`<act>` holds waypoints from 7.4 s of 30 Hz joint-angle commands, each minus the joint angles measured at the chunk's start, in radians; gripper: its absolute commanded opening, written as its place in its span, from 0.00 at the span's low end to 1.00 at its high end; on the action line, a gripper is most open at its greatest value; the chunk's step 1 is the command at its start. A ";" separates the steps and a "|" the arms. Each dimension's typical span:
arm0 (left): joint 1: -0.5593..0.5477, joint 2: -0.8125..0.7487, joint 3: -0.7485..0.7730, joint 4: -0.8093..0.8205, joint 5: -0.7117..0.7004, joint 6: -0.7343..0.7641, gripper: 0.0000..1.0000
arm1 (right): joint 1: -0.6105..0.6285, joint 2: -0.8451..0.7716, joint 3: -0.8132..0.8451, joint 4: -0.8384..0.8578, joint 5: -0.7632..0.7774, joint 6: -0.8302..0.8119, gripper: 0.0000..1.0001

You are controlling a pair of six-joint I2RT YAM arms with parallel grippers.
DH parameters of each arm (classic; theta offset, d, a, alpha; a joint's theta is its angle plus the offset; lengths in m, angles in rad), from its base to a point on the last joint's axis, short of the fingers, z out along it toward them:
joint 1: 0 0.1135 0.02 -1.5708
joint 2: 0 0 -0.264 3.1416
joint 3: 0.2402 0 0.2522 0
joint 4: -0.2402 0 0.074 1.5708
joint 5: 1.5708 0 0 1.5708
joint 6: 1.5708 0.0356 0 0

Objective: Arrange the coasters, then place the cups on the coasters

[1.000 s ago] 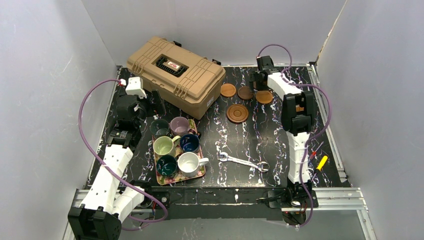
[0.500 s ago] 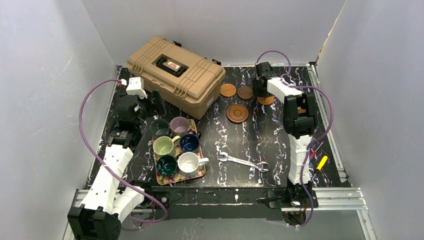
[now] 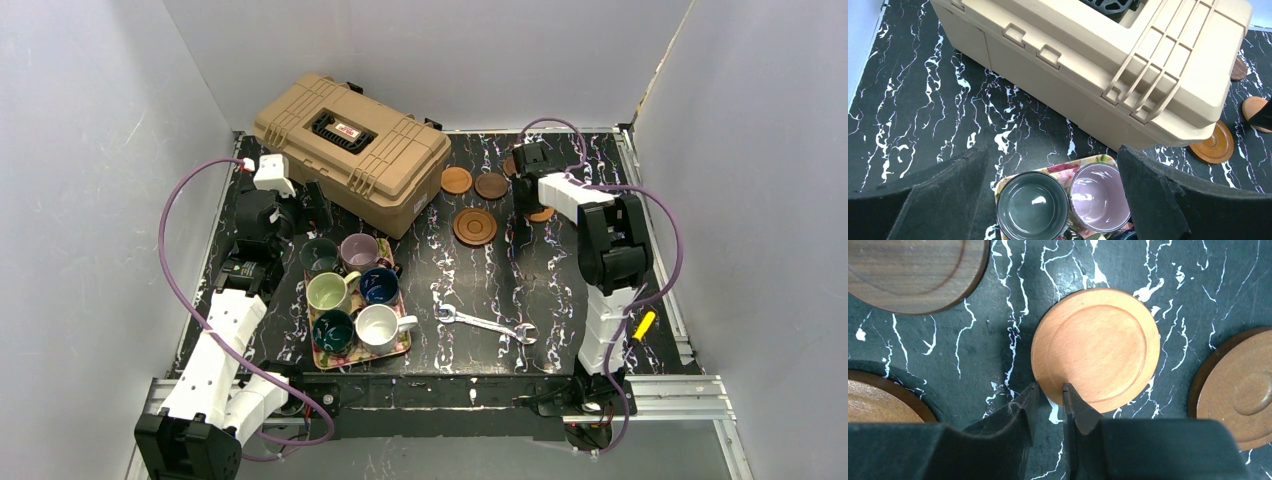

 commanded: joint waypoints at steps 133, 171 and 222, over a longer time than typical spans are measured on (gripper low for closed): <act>-0.030 0.017 0.039 -0.025 0.008 0.005 0.98 | 0.021 0.289 0.558 0.046 0.021 -0.044 0.85; -0.059 0.011 0.036 -0.021 0.025 -0.008 0.98 | -0.065 0.204 0.248 0.072 -0.032 0.013 0.28; -0.068 0.008 0.034 -0.020 0.025 -0.011 0.98 | -0.064 -0.021 0.022 0.017 -0.167 0.069 0.25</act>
